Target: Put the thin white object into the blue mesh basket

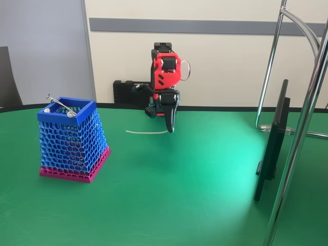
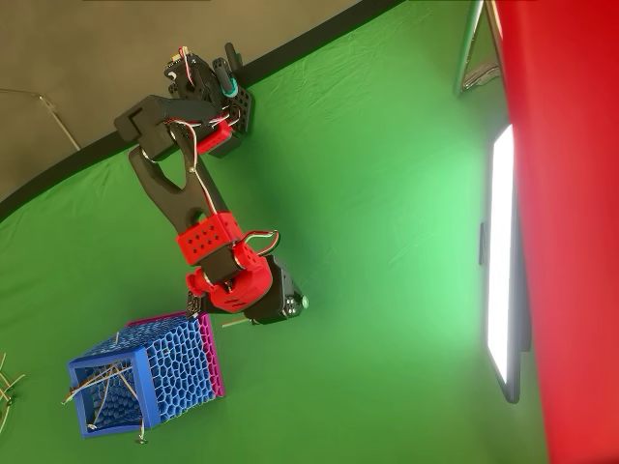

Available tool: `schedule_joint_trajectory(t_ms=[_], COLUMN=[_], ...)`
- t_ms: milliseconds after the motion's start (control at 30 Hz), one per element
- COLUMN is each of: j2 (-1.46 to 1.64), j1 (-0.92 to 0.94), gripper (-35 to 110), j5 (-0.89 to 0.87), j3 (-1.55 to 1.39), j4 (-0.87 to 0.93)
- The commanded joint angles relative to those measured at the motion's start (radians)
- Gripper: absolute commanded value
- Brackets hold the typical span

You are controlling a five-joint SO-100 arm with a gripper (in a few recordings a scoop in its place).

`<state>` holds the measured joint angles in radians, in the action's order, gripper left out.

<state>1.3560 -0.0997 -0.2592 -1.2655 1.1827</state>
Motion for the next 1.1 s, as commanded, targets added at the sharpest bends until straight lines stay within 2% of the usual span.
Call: schedule_joint_trajectory(t_ms=[0,267,500,767,1067], j2=[0.069,0.094,0.087,0.081,0.104], j1=[0.018,0.063,0.155,0.290,0.393], gripper=[1,1,1,0,0], j5=[0.026,0.012,-0.084,-0.235,-0.313], j3=[0.092,0.253,0.430,0.434,0.250], j4=[-0.008,-0.032,-0.035,-0.216,-0.546])
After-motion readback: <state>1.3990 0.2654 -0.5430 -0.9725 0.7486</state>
